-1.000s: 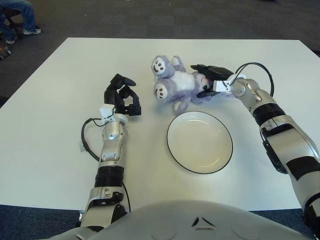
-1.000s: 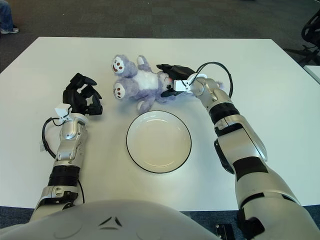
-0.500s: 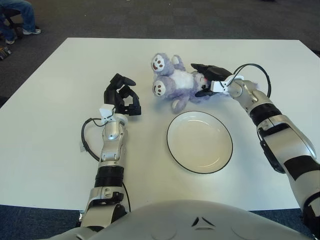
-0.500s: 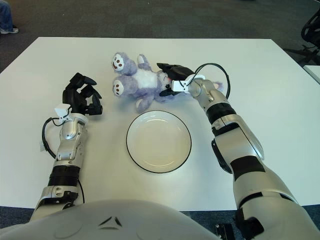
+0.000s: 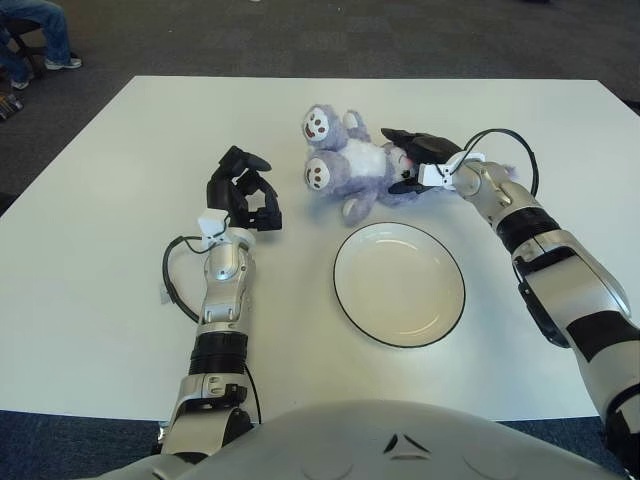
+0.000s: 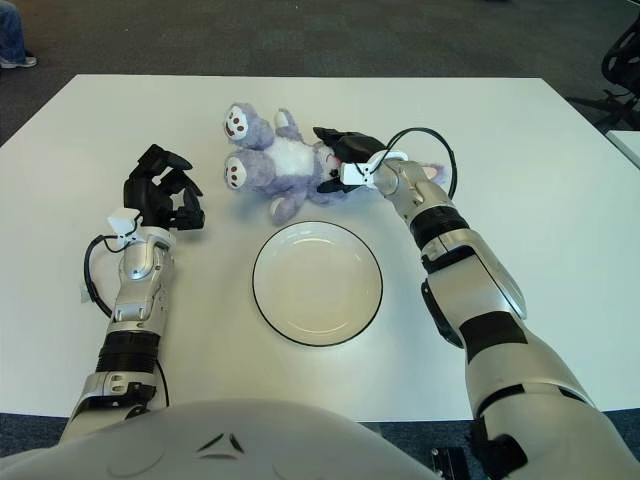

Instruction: Put the doll into the plate.

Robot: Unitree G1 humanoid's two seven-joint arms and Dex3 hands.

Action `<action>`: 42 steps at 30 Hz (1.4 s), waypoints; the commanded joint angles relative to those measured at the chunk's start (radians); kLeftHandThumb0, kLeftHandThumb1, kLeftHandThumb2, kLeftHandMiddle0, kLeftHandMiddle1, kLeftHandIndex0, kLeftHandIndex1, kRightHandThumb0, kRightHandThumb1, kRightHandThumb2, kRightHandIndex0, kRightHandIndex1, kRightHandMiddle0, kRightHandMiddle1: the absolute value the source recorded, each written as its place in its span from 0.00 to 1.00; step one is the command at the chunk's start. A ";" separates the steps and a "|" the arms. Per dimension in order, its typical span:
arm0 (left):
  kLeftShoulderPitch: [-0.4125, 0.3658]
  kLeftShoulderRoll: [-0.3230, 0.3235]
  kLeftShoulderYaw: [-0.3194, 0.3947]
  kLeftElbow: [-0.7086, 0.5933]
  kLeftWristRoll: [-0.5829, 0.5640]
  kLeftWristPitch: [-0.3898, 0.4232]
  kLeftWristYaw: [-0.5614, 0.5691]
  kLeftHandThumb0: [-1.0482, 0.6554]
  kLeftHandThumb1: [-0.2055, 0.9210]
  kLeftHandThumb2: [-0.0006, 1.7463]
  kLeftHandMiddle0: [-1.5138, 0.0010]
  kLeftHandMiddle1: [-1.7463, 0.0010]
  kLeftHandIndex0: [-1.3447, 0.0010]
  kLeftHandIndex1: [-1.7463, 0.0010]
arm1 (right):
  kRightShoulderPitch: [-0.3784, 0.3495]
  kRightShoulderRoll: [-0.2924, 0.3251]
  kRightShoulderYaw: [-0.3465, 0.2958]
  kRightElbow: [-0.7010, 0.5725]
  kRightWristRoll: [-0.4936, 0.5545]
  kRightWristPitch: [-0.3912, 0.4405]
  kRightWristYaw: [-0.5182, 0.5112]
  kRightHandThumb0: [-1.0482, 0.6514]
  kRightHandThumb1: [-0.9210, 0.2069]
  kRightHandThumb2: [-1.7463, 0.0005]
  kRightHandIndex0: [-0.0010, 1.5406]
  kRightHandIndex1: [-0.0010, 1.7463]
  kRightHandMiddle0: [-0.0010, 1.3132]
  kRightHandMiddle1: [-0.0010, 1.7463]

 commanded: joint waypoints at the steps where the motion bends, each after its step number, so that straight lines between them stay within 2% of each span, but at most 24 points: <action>1: 0.050 -0.013 -0.001 0.040 -0.004 -0.009 -0.001 0.61 0.09 0.97 0.39 0.00 0.39 0.15 | 0.027 0.000 0.032 0.013 -0.031 0.010 0.034 0.18 0.28 0.71 0.17 0.05 0.00 0.00; 4: 0.050 -0.013 -0.002 0.037 -0.003 -0.007 0.001 0.61 0.10 0.97 0.39 0.00 0.39 0.15 | 0.026 -0.008 0.043 0.002 -0.033 0.020 0.074 0.19 0.31 0.68 0.20 0.07 0.00 0.00; 5: 0.051 -0.013 -0.002 0.037 -0.002 -0.006 0.001 0.61 0.10 0.97 0.39 0.00 0.39 0.15 | 0.026 -0.011 0.046 -0.003 -0.030 0.025 0.096 0.22 0.35 0.65 0.19 0.33 0.00 0.04; 6: 0.051 -0.013 -0.002 0.036 -0.002 -0.006 0.001 0.61 0.10 0.97 0.39 0.00 0.39 0.15 | 0.026 -0.012 0.047 -0.007 -0.028 0.030 0.111 0.24 0.38 0.63 0.20 0.45 0.00 0.06; 7: 0.051 -0.013 -0.003 0.036 -0.002 -0.006 0.001 0.61 0.10 0.97 0.39 0.00 0.39 0.15 | 0.026 -0.014 0.049 -0.014 -0.025 0.038 0.131 0.27 0.42 0.59 0.20 0.62 0.00 0.08; 8: 0.052 -0.013 -0.003 0.035 -0.002 -0.005 0.001 0.61 0.11 0.96 0.39 0.00 0.39 0.15 | 0.027 -0.015 0.049 -0.020 -0.023 0.045 0.146 0.48 0.42 0.54 0.28 0.71 0.00 0.11; 11: 0.052 -0.013 -0.003 0.034 -0.001 -0.005 0.001 0.61 0.11 0.96 0.39 0.00 0.39 0.16 | 0.028 -0.023 0.051 -0.048 -0.021 0.070 0.199 0.74 0.43 0.46 0.38 0.81 0.00 0.18; 15: 0.052 -0.013 -0.004 0.034 -0.001 -0.007 0.000 0.61 0.11 0.96 0.40 0.00 0.39 0.16 | 0.031 -0.037 0.058 -0.084 -0.028 0.091 0.237 0.85 0.47 0.39 0.43 0.87 0.00 0.34; 23: 0.052 -0.014 -0.004 0.033 0.001 -0.003 0.002 0.61 0.11 0.96 0.40 0.00 0.39 0.16 | 0.048 -0.066 0.066 -0.164 -0.039 0.128 0.264 0.88 0.52 0.32 0.42 0.93 0.00 0.57; 27: 0.052 -0.014 -0.004 0.032 0.000 -0.003 0.002 0.61 0.12 0.95 0.40 0.00 0.39 0.16 | 0.055 -0.074 0.067 -0.188 -0.040 0.136 0.266 0.89 0.53 0.29 0.41 0.96 0.00 0.64; 31: 0.053 -0.016 -0.003 0.027 0.004 0.009 0.011 0.61 0.11 0.96 0.40 0.00 0.40 0.16 | 0.065 -0.082 0.056 -0.218 -0.027 0.152 0.284 0.88 0.52 0.28 0.39 0.98 0.01 0.76; 33: 0.053 -0.017 -0.002 0.025 0.007 0.014 0.015 0.61 0.11 0.96 0.39 0.00 0.39 0.15 | 0.068 -0.084 0.049 -0.232 -0.015 0.163 0.303 0.88 0.50 0.29 0.38 0.98 0.03 0.87; 37: 0.053 -0.017 -0.003 0.024 0.010 0.014 0.018 0.61 0.10 0.97 0.39 0.00 0.40 0.15 | 0.070 -0.086 0.037 -0.248 0.003 0.169 0.335 0.88 0.49 0.29 0.36 0.99 0.05 0.96; 40: 0.053 -0.016 -0.002 0.026 0.007 0.009 0.014 0.61 0.11 0.97 0.39 0.00 0.40 0.14 | 0.077 -0.086 0.021 -0.262 0.016 0.171 0.340 0.88 0.48 0.30 0.36 1.00 0.07 0.98; 41: 0.052 -0.016 -0.002 0.026 0.006 0.008 0.012 0.61 0.11 0.97 0.39 0.00 0.40 0.14 | 0.079 -0.086 0.016 -0.266 0.018 0.173 0.341 0.78 0.46 0.31 0.33 1.00 0.15 0.99; 42: 0.052 -0.016 -0.002 0.027 0.004 0.007 0.011 0.61 0.11 0.97 0.39 0.00 0.41 0.14 | 0.083 -0.085 0.007 -0.272 0.023 0.178 0.340 0.75 0.45 0.31 0.31 1.00 0.18 0.99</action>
